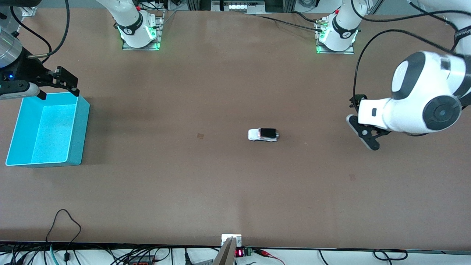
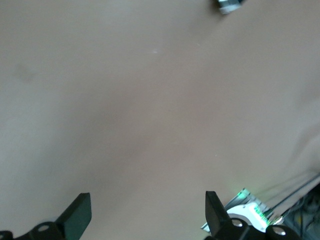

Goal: Wind and store white jeep toy
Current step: 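Raise the left gripper away while the right gripper reaches the jeep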

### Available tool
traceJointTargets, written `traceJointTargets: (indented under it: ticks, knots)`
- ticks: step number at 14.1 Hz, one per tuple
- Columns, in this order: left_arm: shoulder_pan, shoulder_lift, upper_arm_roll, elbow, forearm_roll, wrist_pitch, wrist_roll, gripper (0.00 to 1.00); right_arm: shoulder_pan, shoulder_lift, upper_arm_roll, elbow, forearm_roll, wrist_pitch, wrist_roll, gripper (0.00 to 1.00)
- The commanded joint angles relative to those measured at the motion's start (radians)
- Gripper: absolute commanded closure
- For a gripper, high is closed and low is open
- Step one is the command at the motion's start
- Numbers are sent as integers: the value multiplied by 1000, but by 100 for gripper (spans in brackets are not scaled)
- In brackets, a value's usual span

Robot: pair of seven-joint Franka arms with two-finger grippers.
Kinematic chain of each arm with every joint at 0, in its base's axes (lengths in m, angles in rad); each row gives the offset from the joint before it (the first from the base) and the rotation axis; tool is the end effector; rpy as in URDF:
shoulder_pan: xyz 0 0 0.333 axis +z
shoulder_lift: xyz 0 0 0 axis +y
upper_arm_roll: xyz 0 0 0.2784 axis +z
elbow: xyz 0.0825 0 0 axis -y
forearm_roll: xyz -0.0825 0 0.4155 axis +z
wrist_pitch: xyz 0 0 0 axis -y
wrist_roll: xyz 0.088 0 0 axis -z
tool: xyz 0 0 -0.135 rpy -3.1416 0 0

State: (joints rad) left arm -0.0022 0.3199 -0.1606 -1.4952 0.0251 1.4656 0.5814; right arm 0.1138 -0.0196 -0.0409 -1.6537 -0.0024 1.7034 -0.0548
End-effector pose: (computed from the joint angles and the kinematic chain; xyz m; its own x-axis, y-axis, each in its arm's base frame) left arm 0.6188 -0.0897 0.3961 0.6871 -0.6750 -0.2686 -0.6430 -0.7372 0.2076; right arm 0.5925 0.0428 0.5404 0.9894 0.1274 0.0690 0.1274 -0.9918 0.0054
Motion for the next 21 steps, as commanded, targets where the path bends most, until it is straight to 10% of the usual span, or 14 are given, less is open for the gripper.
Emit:
traceJointTargets:
  ticks: [1,5,21]
  knots:
    - [-10,-164,55,-106,-14,-2,-221,0,0,-5,-1,2,-7,-5,-7,0]
    - [-13,-317,142,-235,-11,139,-498,0,-2,0,-1,2,-7,-5,-7,0]
    - [-35,-343,136,-174,-13,82,-673,0,1,156,1,-3,-1,-13,-108,0]
